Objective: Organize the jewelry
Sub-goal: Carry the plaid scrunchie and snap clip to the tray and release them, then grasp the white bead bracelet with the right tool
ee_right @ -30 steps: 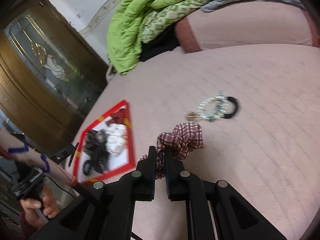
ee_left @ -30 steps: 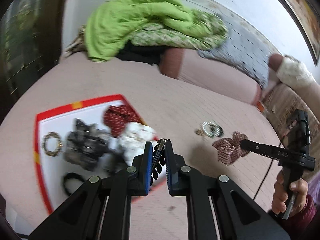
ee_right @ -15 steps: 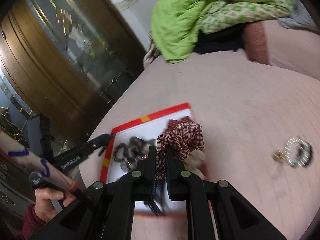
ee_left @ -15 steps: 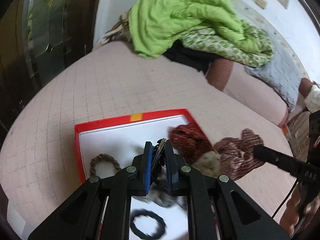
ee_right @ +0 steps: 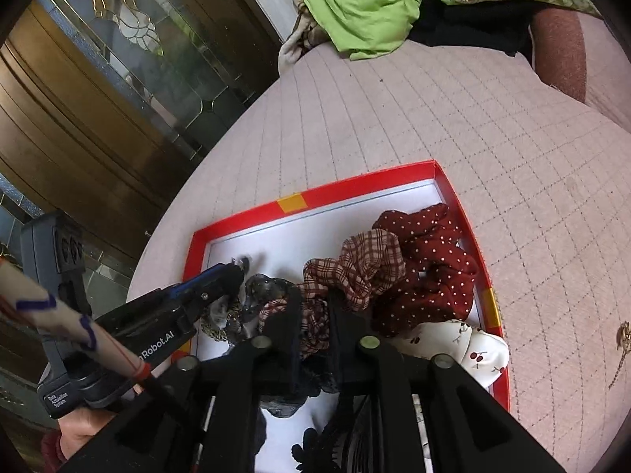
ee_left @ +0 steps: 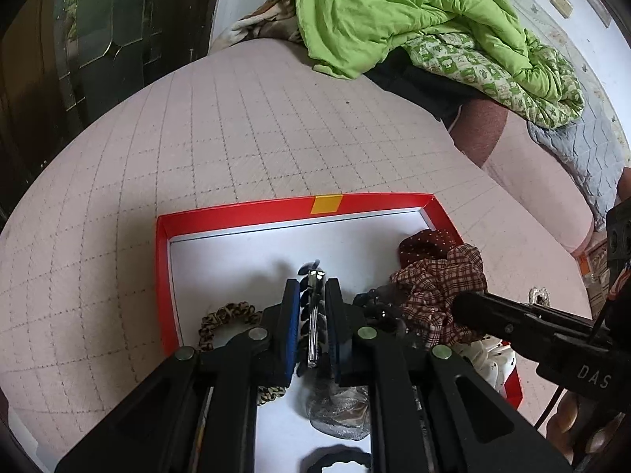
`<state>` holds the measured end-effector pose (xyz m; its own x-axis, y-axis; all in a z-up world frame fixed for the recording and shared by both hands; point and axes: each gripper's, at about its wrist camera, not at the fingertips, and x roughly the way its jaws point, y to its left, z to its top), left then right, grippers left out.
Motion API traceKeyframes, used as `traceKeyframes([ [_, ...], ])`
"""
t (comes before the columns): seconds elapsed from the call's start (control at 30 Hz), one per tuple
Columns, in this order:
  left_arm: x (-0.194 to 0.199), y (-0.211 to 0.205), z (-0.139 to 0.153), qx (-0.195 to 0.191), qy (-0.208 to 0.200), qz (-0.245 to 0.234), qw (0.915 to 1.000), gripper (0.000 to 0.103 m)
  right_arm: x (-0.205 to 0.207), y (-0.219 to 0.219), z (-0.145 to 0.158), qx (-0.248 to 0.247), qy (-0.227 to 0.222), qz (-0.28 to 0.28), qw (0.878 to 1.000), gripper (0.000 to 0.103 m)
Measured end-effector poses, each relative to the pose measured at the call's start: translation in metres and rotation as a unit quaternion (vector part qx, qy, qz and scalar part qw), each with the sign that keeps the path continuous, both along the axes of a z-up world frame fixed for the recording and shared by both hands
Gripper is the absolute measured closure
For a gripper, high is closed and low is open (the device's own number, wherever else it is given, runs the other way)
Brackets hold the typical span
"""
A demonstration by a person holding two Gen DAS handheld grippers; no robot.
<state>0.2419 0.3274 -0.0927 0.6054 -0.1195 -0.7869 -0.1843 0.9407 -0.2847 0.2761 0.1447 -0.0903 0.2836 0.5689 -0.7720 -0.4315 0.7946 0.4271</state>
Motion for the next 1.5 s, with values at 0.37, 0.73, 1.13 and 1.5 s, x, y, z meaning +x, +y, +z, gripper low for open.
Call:
traceKeyframes([
  [0.37, -0.017, -0.021, 0.03, 0.009, -0.026, 0.003, 0.9996, 0.07, -0.021, -0.051, 0.027, 0.038, -0.028, -0.013, 0.999, 0.064],
  [0.73, -0.023, -0.11, 0.073, 0.011, -0.059, -0.075, 0.9954, 0.07, -0.016, -0.231, 0.01, -0.021, -0.038, -0.152, 0.987, 0.064],
  [1.13, -0.007, -0.208, 0.05, 0.007, -0.031, -0.161, 0.9864, 0.069, 0.047, -0.32, -0.041, -0.089, 0.005, -0.241, 0.966, 0.075],
  [1.5, 0.006, -0.233, 0.037, 0.015, -0.014, -0.182, 0.9831, 0.069, 0.015, -0.332, -0.012, -0.01, -0.037, -0.23, 0.973, 0.093],
])
